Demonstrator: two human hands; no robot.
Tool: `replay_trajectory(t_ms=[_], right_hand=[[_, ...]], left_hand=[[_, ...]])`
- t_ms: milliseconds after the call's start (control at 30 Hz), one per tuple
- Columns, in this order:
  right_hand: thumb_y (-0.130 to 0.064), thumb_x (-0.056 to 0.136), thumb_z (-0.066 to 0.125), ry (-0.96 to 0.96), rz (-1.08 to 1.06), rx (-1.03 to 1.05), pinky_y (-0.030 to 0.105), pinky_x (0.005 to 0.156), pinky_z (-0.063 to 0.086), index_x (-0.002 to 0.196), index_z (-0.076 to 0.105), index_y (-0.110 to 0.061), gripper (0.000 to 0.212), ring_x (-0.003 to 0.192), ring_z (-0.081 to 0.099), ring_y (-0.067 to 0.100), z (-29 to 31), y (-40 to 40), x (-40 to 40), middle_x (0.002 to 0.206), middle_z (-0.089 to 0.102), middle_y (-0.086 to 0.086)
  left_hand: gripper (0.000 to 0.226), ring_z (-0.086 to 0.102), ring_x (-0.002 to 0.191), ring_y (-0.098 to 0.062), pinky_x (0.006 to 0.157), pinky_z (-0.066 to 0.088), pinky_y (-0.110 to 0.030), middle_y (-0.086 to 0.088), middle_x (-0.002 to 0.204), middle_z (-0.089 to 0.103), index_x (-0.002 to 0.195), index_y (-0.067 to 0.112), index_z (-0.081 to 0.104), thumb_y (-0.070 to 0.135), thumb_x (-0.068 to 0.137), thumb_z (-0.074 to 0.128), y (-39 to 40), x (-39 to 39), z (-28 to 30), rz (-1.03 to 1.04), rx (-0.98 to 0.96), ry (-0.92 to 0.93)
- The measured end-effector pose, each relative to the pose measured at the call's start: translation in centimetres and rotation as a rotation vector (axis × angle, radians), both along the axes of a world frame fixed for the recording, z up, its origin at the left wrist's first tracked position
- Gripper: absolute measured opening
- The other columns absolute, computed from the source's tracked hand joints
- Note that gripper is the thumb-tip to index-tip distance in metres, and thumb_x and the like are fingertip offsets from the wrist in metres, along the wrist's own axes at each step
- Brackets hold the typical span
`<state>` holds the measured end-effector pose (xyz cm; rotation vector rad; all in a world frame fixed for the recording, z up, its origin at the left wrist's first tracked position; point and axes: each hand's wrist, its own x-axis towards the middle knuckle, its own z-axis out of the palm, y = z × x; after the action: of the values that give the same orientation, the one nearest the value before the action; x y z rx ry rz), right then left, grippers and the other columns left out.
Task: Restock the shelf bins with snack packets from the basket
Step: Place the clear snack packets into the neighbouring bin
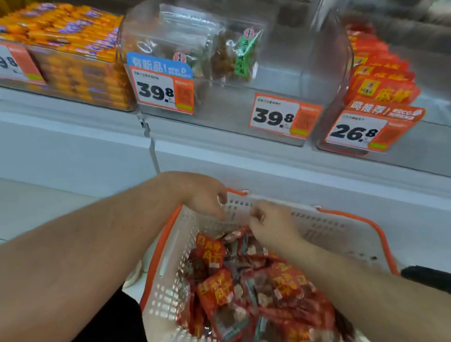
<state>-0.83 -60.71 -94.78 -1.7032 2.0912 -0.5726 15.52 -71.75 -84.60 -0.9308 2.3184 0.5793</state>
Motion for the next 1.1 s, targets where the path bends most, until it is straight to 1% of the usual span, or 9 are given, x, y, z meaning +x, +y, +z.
replay_trajectory(t_ms=[167,267,367,467,533,600,767,967,1100], right_hand=[[-0.013,0.090,0.050,0.114,0.195,0.544,0.034,0.082,0.052,0.125,0.059,-0.022,0.038,0.107,0.061,0.026,-5.6,3.4,0.0,0.125,0.063,0.005],[-0.011,0.091,0.048,0.042,0.174,0.725,0.034,0.063,0.050,0.144,0.044,-0.021,0.054,0.090,0.063,0.029,-8.1,4.3,0.3,0.128,0.060,0.013],[-0.015,0.094,0.052,-0.204,-0.062,0.705,0.030,0.051,0.043,0.140,0.047,-0.017,0.046,0.068,0.060,0.022,-9.9,4.1,1.3,0.105,0.065,0.009],[-0.022,0.096,0.060,-0.565,-0.476,0.596,0.030,0.053,0.044,0.099,0.060,-0.011,0.012,0.059,0.057,0.023,-10.2,2.5,2.4,0.084,0.067,0.012],[-0.026,0.095,0.061,-0.639,-0.576,0.607,0.027,0.049,0.046,0.091,0.060,-0.010,0.017,0.055,0.059,0.022,-10.9,1.3,3.0,0.080,0.068,0.015],[-0.024,0.089,0.066,-0.663,-0.618,0.624,0.026,0.048,0.047,0.100,0.064,-0.002,0.025,0.056,0.061,0.021,-12.2,0.4,3.6,0.081,0.069,0.015],[-0.024,0.088,0.061,-0.518,-0.649,0.625,0.044,0.087,0.057,0.114,0.061,-0.002,0.034,0.097,0.064,0.034,-14.5,0.1,4.1,0.107,0.066,0.015],[-0.040,0.092,0.058,-0.675,-0.685,0.701,0.023,0.044,0.045,0.140,0.037,-0.013,0.059,0.064,0.057,0.021,-12.7,1.2,4.3,0.090,0.062,0.010],[-0.039,0.089,0.066,-0.478,-0.481,0.704,0.031,0.075,0.055,0.123,0.062,-0.012,0.044,0.096,0.063,0.025,-12.1,1.5,5.2,0.106,0.064,0.006]], left_hand=[[0.059,0.043,0.133,-0.022,0.108,0.037,-0.040,0.002,0.149,0.040,0.142,0.026,0.043,0.052,0.091,0.056,0.4,-0.4,-0.8,-0.008,0.017,-0.024],[0.058,0.043,0.132,-0.022,0.108,0.037,-0.040,0.002,0.149,0.041,0.143,0.026,0.043,0.051,0.092,0.056,0.7,-0.7,-0.9,-0.015,0.017,-0.019],[0.056,0.044,0.132,-0.021,0.108,0.038,-0.039,0.002,0.149,0.041,0.143,0.026,0.043,0.048,0.093,0.056,0.8,-1.1,-1.2,-0.020,0.022,0.000],[0.055,0.043,0.132,-0.021,0.107,0.038,-0.036,0.001,0.148,0.041,0.143,0.025,0.043,0.047,0.094,0.056,0.8,-1.4,-1.3,-0.018,0.020,0.018],[0.055,0.044,0.131,-0.021,0.107,0.038,-0.037,0.001,0.148,0.042,0.143,0.026,0.044,0.047,0.094,0.055,0.7,-1.5,-1.2,-0.015,0.017,0.039],[0.054,0.044,0.131,-0.021,0.107,0.038,-0.037,0.002,0.147,0.043,0.143,0.025,0.044,0.047,0.094,0.054,0.6,-1.6,-1.1,-0.018,0.014,0.046],[0.058,0.046,0.129,-0.020,0.106,0.040,-0.039,0.002,0.145,0.045,0.144,0.022,0.044,0.047,0.093,0.056,0.8,-2.0,-1.2,-0.046,0.017,0.025],[0.053,0.047,0.127,-0.020,0.101,0.039,-0.034,0.002,0.145,0.045,0.144,0.020,0.044,0.043,0.097,0.052,1.0,-2.7,-0.7,-0.024,0.041,0.037],[0.057,0.044,0.132,-0.020,0.104,0.037,-0.035,0.002,0.148,0.042,0.146,0.021,0.041,0.045,0.095,0.054,1.4,-3.2,-0.5,-0.025,0.052,0.076]])
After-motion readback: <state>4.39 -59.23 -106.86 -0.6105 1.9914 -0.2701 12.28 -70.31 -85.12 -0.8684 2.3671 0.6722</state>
